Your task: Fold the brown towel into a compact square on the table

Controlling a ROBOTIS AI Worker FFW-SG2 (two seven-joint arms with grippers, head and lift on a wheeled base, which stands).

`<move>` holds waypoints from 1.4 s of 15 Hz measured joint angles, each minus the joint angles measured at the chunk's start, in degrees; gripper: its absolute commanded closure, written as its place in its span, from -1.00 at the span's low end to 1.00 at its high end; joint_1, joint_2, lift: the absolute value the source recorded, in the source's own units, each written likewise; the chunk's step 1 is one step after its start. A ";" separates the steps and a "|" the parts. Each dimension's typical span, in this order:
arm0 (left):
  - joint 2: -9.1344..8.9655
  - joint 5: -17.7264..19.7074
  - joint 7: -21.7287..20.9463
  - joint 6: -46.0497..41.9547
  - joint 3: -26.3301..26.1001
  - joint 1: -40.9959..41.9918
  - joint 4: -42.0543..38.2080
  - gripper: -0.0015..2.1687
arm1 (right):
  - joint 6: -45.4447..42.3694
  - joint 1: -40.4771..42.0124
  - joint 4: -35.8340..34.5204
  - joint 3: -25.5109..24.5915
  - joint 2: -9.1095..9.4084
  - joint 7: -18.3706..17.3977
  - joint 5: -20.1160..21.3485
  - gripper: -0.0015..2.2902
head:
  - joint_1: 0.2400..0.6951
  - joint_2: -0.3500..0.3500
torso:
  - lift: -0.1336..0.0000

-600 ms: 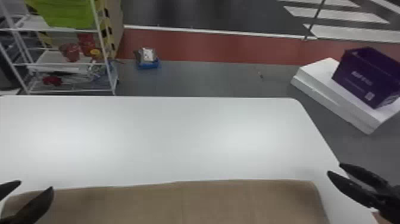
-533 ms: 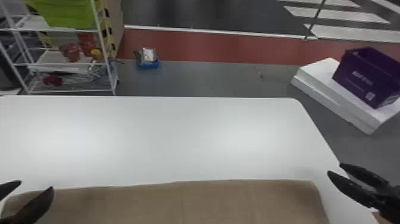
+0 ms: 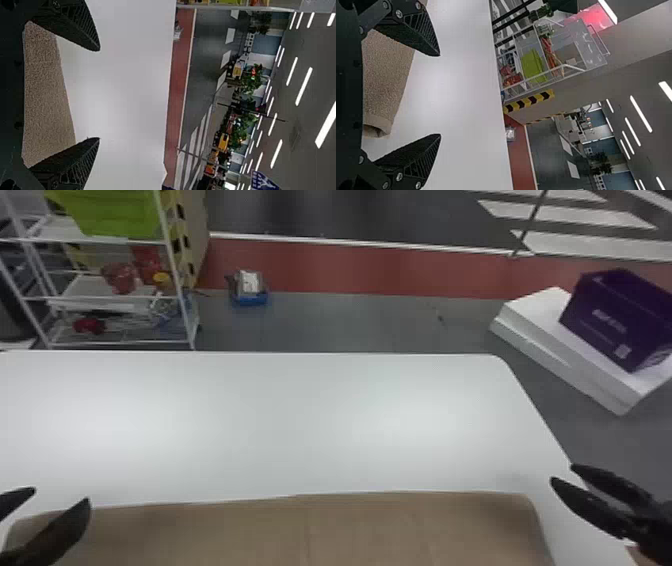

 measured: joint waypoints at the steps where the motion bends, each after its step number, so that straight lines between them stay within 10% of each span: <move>1: 0.00 0.02 0.00 0.00 0.02 -0.04 0.00 -0.92 | -0.04 0.00 0.01 0.00 0.00 0.00 0.00 -0.85 | 1.00 -0.39 | -0.85; 8: 0.00 -0.59 1.06 1.80 3.34 -0.15 -0.16 -0.93 | -0.33 0.00 0.03 0.55 -0.30 0.50 0.36 -0.85 | 1.00 -0.22 | -0.85; 14: 0.00 -0.77 2.67 20.33 12.00 -0.34 -4.59 -0.93 | -1.16 -0.30 1.15 0.57 -0.96 0.44 0.38 -0.85 | 1.00 0.04 | -0.85; 21: 0.00 -7.50 4.94 30.73 9.46 -0.36 -7.82 -0.92 | -3.05 -0.44 3.25 0.23 -1.83 0.44 0.45 -0.85 | 1.00 -0.01 | -0.85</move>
